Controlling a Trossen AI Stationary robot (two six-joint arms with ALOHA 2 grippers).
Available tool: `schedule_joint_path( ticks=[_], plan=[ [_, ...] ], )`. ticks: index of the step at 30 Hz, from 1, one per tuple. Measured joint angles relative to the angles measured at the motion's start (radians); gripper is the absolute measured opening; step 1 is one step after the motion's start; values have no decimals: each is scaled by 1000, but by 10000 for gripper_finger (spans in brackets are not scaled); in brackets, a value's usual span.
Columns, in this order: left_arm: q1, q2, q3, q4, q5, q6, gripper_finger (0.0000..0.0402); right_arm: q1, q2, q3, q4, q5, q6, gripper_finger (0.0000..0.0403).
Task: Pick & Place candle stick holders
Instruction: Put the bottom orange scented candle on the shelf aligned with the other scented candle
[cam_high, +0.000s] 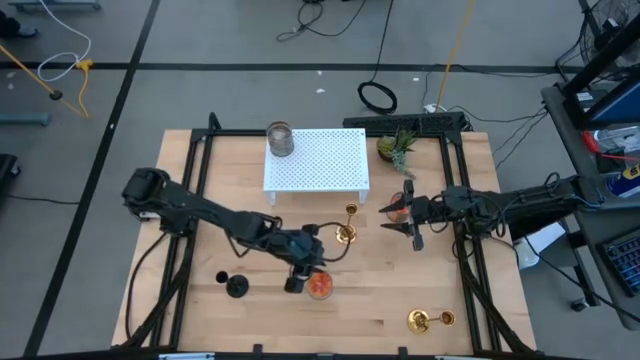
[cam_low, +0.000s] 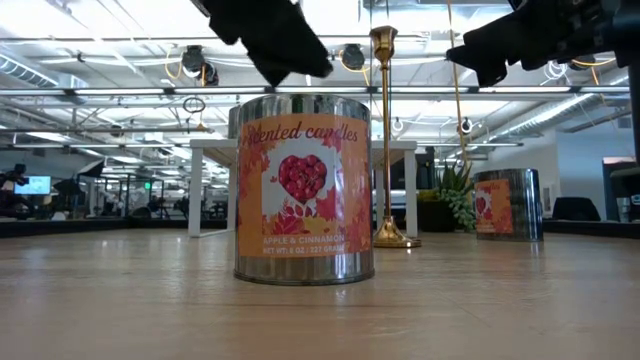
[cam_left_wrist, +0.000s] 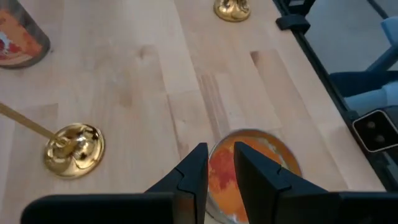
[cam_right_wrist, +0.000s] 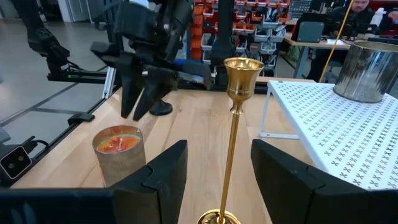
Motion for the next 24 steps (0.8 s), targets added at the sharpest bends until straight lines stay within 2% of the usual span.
schedule_joint_path(
  ticks=[11,24],
  plan=[
    [14,104,12,-13,1,-31,81,0,18,0,-57,0,0,178],
    [39,104,13,-99,1,-31,81,0,24,0,-53,0,0,178]
  ],
)
